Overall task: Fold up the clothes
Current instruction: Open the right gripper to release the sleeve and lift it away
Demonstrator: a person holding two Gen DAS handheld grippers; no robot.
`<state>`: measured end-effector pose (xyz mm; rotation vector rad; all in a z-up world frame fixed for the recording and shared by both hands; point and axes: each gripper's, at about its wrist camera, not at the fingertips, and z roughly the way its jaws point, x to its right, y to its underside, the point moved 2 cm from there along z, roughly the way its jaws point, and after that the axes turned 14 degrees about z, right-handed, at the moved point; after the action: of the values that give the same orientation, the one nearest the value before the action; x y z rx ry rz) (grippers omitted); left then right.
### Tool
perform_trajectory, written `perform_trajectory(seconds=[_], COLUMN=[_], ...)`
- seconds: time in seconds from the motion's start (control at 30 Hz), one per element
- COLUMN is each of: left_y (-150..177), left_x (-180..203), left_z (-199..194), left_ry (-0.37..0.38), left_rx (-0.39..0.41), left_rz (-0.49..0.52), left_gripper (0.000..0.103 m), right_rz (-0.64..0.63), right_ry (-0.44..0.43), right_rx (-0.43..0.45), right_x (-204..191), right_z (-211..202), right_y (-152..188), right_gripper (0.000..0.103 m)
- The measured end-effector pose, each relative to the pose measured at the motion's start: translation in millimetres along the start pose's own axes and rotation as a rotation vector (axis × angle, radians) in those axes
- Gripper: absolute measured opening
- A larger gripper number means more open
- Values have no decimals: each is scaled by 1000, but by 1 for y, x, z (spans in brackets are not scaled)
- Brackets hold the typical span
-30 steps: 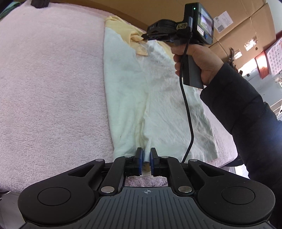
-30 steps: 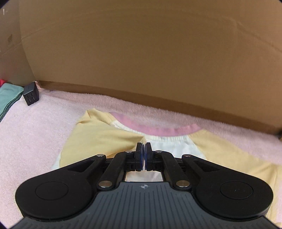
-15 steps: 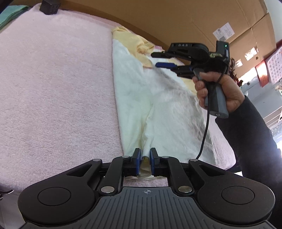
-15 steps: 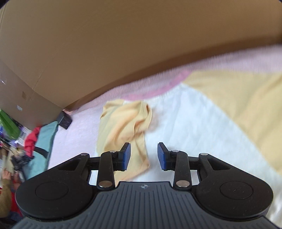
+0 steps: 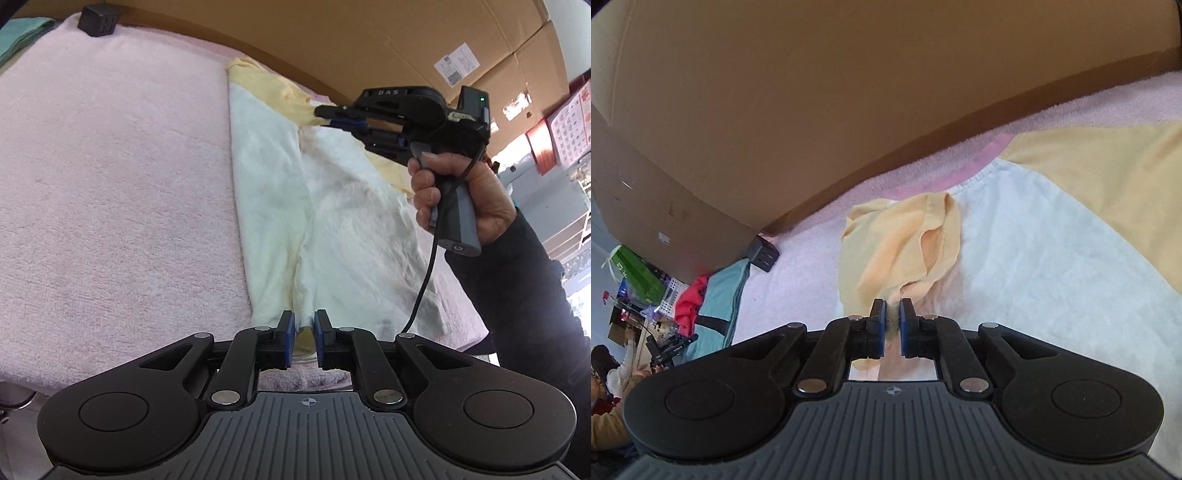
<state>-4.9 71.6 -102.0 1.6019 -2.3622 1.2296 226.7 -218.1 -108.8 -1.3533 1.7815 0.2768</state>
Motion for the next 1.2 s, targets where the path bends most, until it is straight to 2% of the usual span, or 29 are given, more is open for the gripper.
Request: perform_trajectory(seconds=[0.07,0.1,0.17,0.2,0.3,0.4,0.47,0.53,0.6,0.7,0.8,0.83,0.97,1.0,1.07,1.13,1.2], left_y=[1,1,2,3,5,4,2,0,-3,-4,-1,0,0,0,3,8,13], left_x=[3,3,5,5,3,-7,-14,-22,-26,-28,-31,-31,-26,-24,-19,-14,-11], left_z=[5,7,9,8,-1,-17,-24,-28,-26,-14,1,5,10,10,9,9,7], left_ry=[11,15,23,27,40,13,-35,-87,-113,-106,-45,-30,-42,-56,-106,-116,-106], left_rx=[-13,-20,-31,-33,-23,3,21,30,32,3,-39,-48,-57,-58,-61,-64,-60], left_rz=[14,20,24,26,28,21,14,6,1,-7,-30,-37,-22,-12,29,55,60], left_gripper=[26,26,26,26,26,29,36,36,36,36,42,46,46,44,11,1,0], right_rz=[-17,-35,-73,-61,-10,-37,-37,-36,-35,-34,-33,-32,-92,-109,-138,-138,-121], right_ry=[-2,32,109,114,87,44,32,21,11,-6,-22,-26,-34,-38,-56,-75,-91], right_rx=[21,32,53,41,26,42,-16,-77,-137,-228,-319,-319,-251,-245,-244,-273,-309], right_x=[0,2,8,15,28,23,23,24,24,25,26,26,14,9,0,-3,-3], right_z=[-12,-9,-2,3,-1,-27,-34,-40,-47,-56,-66,-68,-74,-74,-73,-68,-62], right_y=[8,10,15,16,16,26,44,62,80,107,134,137,139,139,141,145,149], right_gripper=[9,9,17,29,35,35,39,45,45,45,45,45,45,47,52,54,56])
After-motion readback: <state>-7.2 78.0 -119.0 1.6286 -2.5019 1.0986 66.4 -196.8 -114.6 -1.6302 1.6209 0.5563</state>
